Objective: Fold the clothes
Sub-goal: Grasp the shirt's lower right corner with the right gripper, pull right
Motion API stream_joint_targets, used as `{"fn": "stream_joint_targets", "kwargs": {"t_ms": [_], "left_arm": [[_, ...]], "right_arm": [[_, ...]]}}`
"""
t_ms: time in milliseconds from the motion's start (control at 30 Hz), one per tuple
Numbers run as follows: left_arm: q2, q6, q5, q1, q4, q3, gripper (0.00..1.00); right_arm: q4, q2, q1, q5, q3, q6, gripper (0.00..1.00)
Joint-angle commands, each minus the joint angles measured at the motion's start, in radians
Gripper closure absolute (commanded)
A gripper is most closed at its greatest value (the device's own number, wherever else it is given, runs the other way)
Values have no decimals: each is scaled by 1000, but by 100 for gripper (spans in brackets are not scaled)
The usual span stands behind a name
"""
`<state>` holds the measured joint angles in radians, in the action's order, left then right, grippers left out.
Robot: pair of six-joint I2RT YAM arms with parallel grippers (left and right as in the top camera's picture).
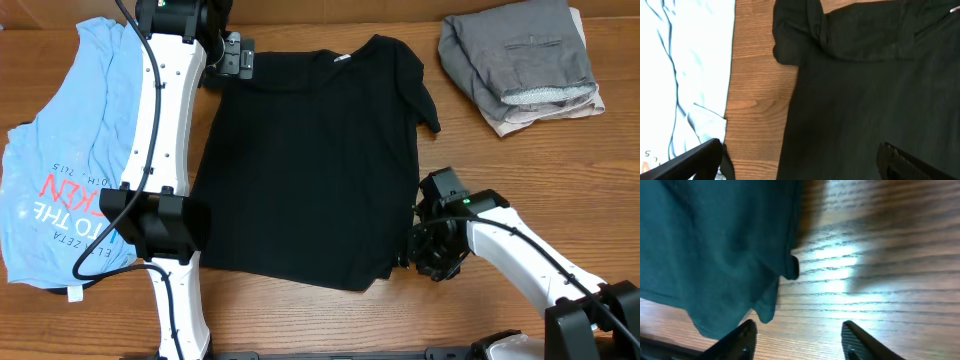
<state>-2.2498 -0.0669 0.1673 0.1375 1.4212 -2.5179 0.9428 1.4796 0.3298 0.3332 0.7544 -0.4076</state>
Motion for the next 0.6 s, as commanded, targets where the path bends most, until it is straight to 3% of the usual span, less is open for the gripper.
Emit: {"fn": "stream_joint_targets", "kwargs": {"t_ms": [0,233,567], "left_arm": [[-7,18,-9,-2,-8,-5,0],[-7,19,-8,-2,-11,-5,0],[-7,19,-8,-2,-12,-5,0]], "right_arm": [[-26,-8,42,2,-13,-39,48],[-108,6,158,-75,-15,-112,53],[-158,70,214,-101,-16,-140,62]]}}
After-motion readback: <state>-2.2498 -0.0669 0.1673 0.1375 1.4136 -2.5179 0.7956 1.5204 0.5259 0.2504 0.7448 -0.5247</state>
